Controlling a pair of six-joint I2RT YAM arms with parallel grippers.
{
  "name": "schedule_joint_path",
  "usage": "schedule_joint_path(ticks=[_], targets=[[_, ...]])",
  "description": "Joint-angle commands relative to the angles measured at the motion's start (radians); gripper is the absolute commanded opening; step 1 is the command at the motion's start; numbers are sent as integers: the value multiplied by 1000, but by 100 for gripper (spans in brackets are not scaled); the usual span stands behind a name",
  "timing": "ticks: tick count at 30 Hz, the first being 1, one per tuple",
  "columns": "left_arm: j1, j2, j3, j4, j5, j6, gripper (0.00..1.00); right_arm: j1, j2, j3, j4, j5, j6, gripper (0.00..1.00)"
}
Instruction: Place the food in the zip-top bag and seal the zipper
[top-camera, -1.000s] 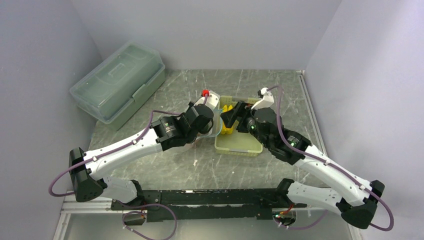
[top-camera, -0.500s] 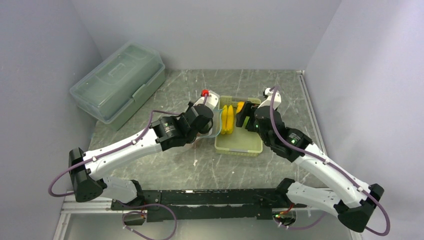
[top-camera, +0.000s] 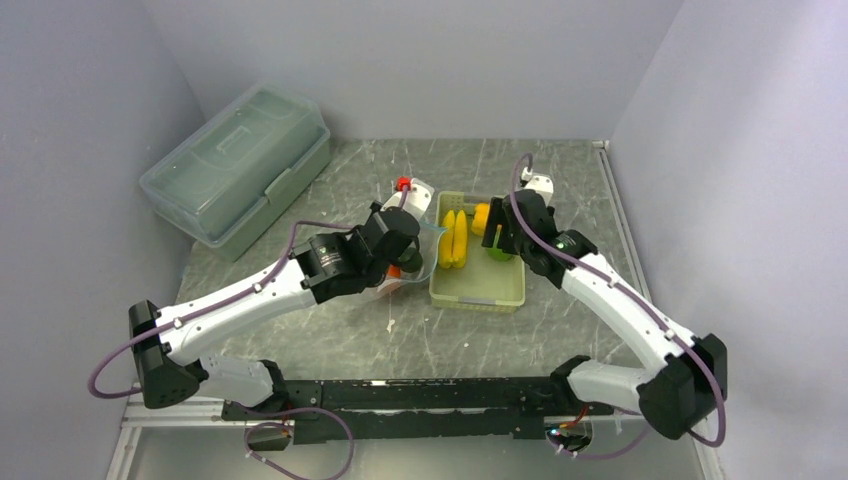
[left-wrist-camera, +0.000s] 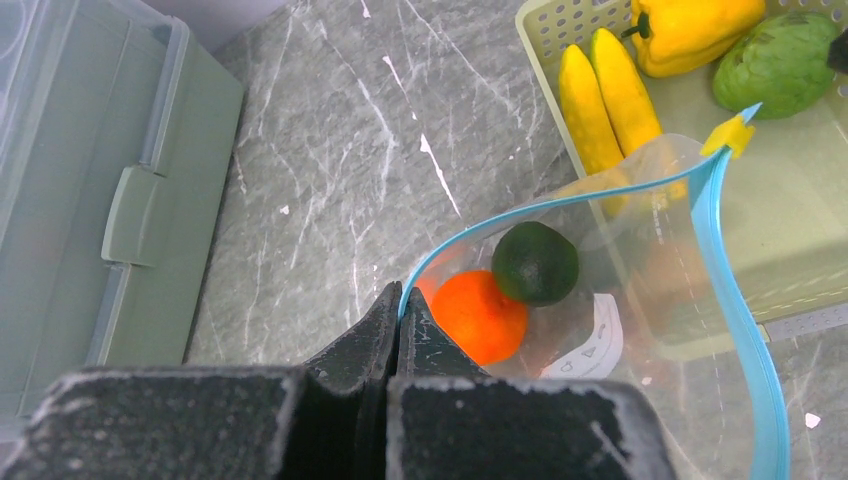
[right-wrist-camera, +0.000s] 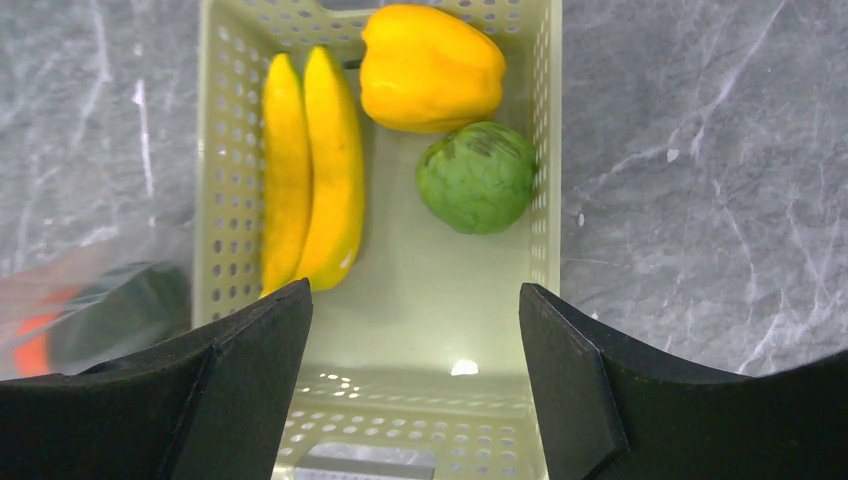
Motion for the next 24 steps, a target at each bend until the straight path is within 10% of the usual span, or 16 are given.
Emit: schedule_joint_path(ticks=[1,24], targets=[[-6,-39,4,9,-34,4,0,-25,71,33,44,-39,-38,80],[80,31,73,-36,-110,33,0,-106,430,155,97,-13,-104,82]])
